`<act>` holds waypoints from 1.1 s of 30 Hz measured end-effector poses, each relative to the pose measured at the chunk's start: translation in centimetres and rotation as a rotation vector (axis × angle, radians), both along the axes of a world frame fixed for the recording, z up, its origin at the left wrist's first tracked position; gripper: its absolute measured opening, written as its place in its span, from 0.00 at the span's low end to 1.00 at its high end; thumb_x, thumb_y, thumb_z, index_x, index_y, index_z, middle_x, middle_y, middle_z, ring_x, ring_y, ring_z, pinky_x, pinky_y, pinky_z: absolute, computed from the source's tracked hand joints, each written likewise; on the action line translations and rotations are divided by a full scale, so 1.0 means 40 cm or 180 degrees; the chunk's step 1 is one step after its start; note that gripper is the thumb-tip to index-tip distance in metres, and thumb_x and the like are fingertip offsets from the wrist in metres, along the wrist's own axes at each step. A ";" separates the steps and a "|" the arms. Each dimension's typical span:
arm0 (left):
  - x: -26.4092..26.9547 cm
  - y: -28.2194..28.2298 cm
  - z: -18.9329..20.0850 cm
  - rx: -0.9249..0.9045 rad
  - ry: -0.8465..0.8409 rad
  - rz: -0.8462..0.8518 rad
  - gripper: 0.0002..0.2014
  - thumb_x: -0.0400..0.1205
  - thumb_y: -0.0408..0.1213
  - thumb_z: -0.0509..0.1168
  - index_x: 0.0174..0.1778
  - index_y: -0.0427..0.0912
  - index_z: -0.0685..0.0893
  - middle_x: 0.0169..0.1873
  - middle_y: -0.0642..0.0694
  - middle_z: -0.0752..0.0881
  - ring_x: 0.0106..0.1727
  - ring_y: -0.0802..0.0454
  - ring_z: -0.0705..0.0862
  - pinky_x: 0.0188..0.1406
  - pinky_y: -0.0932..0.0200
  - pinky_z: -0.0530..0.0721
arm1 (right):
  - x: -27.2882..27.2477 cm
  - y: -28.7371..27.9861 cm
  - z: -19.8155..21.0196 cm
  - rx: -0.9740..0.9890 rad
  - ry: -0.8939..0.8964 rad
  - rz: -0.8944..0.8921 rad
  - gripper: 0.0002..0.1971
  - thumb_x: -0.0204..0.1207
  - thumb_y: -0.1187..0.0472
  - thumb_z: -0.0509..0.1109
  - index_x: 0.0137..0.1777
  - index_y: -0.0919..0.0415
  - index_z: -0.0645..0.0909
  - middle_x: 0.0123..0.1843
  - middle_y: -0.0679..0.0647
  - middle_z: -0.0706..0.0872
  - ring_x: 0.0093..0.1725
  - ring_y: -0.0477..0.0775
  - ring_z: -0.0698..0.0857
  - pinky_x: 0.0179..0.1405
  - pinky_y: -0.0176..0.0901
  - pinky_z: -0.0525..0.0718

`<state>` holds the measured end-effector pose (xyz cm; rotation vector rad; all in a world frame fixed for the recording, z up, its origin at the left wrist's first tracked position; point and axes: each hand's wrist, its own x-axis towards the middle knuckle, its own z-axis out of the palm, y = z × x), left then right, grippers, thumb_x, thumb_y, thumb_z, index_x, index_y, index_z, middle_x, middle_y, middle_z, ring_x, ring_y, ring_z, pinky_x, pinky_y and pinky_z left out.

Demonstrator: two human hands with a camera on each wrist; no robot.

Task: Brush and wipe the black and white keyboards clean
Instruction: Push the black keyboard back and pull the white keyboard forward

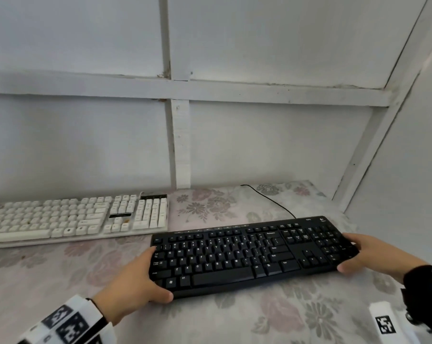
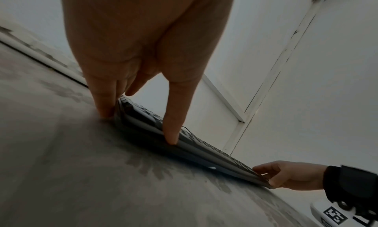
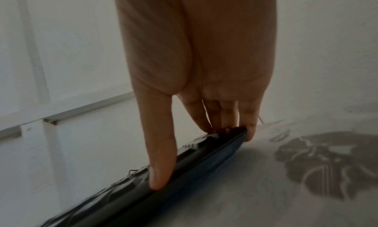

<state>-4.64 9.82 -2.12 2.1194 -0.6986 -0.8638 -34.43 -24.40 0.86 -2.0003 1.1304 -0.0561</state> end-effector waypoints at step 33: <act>0.094 -0.297 0.029 0.0493 -0.1157 0.0282 0.43 0.72 0.36 0.76 0.80 0.42 0.59 0.73 0.46 0.74 0.71 0.48 0.74 0.69 0.58 0.71 | 0.195 -0.338 -0.065 -0.0293 -0.0043 0.0292 0.23 0.67 0.67 0.80 0.62 0.62 0.80 0.52 0.53 0.88 0.52 0.51 0.85 0.45 0.33 0.76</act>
